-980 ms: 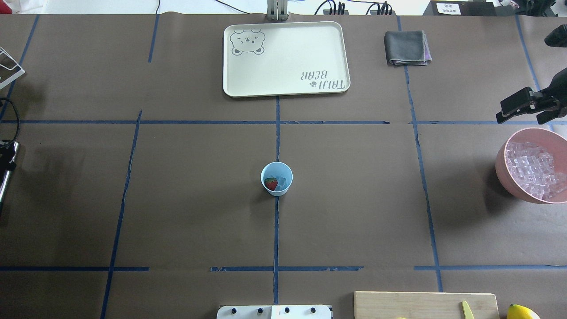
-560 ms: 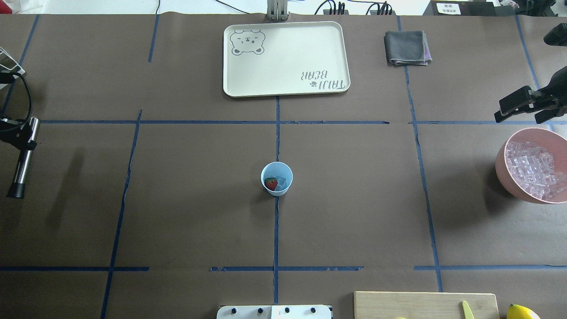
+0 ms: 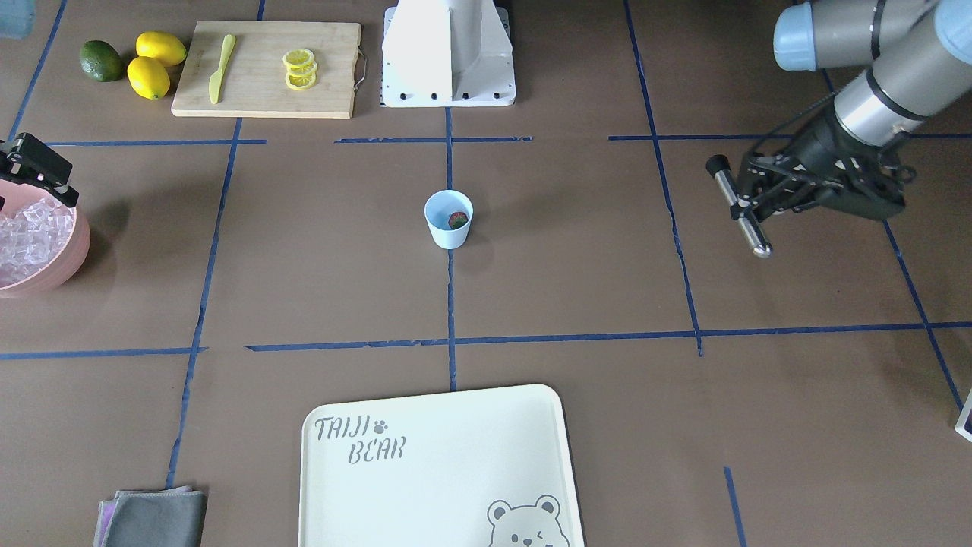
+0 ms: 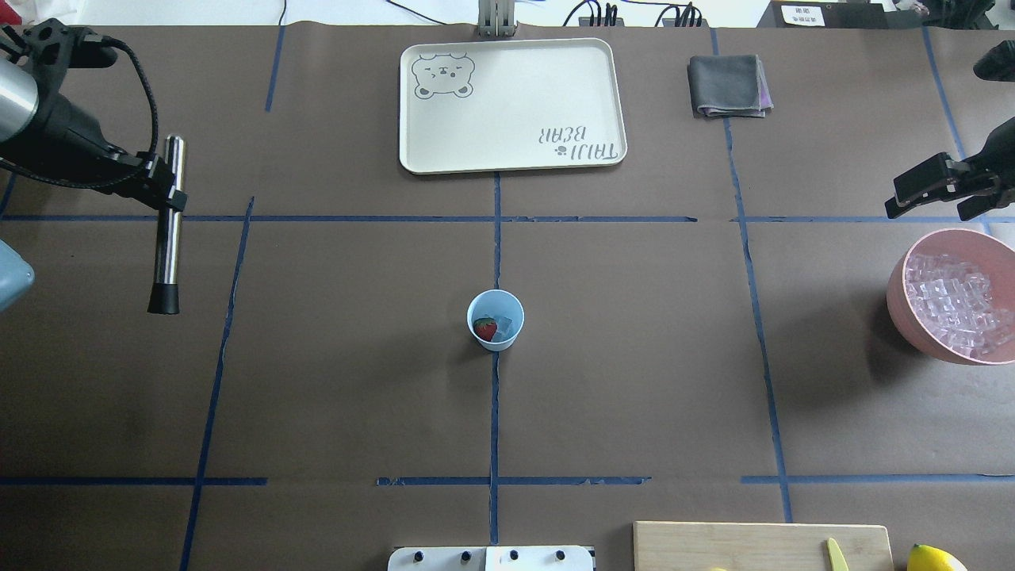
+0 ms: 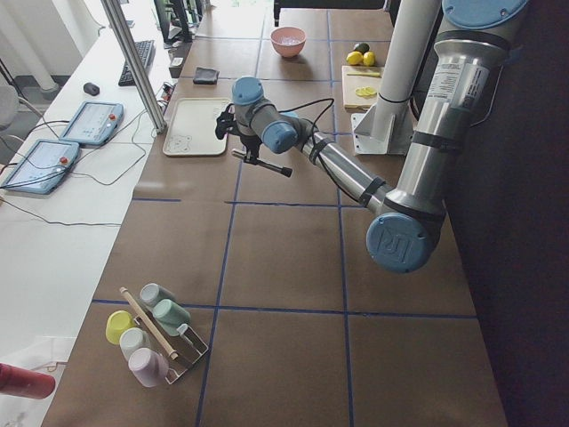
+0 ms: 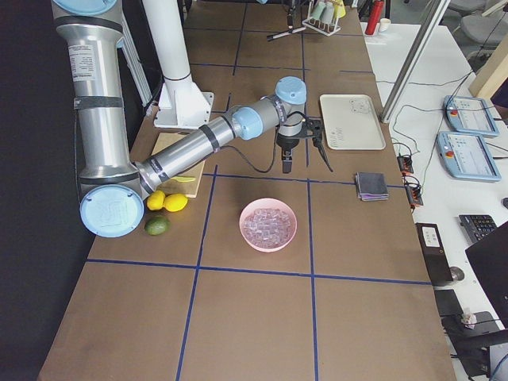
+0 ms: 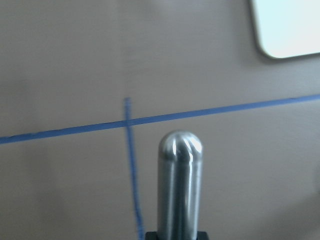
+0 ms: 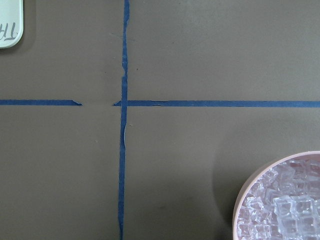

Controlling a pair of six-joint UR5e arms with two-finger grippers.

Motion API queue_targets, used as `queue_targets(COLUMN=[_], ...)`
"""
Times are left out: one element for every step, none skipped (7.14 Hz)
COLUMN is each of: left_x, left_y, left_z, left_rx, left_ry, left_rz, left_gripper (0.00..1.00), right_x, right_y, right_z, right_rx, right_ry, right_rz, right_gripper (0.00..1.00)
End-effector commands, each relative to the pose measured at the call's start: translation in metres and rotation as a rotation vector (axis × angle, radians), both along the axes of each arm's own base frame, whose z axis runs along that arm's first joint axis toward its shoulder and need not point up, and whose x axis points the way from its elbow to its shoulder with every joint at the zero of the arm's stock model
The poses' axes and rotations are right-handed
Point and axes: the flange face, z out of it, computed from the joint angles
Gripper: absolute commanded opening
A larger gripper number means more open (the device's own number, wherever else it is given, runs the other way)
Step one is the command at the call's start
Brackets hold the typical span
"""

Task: Mash ice and strawberries in cup
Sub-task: 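Carry the muddler with the left gripper over the light-blue cup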

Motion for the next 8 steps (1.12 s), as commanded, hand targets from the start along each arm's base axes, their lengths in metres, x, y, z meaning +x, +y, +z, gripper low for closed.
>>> queue_targets(left_x=[0.094,0.124,0.148,0.192,0.220,0.237,0.253,0.253], left_y=[0.048,0.064,0.086,0.131,0.164,0.162,0.155,0.155], left_z=[-0.101,-0.125,-0.145,-0.157,-0.164,-0.158,-0.142,-0.140], left_rx=[0.234,0.355,0.539,0.662,0.709,0.721,0.733,0.793], left_ry=[0.035,0.043,0.136,0.193,0.200,0.223,0.273,0.304], left_rz=[0.035,-0.012,-0.134,-0.294,-0.436,-0.482,-0.523,-0.536], left_gripper=[0.01,0.01,0.01,0.00,0.00,0.00,0.00,0.00], right_x=[0.001,0.001,0.001,0.001,0.001,0.001,0.001,0.001], right_y=[0.000,0.000,0.001,0.001,0.001,0.000,0.001,0.000], right_z=[0.000,0.000,0.000,0.000,0.000,0.000,0.000,0.000], right_rx=[-0.001,-0.001,0.001,0.001,0.001,-0.001,0.001,-0.001], right_ry=[0.000,0.000,0.000,0.000,0.000,0.000,0.000,0.000], right_rz=[0.001,0.001,0.001,0.001,0.001,0.001,0.001,0.001], right_gripper=[0.99,0.99,0.99,1.00,0.99,0.99,0.99,0.99])
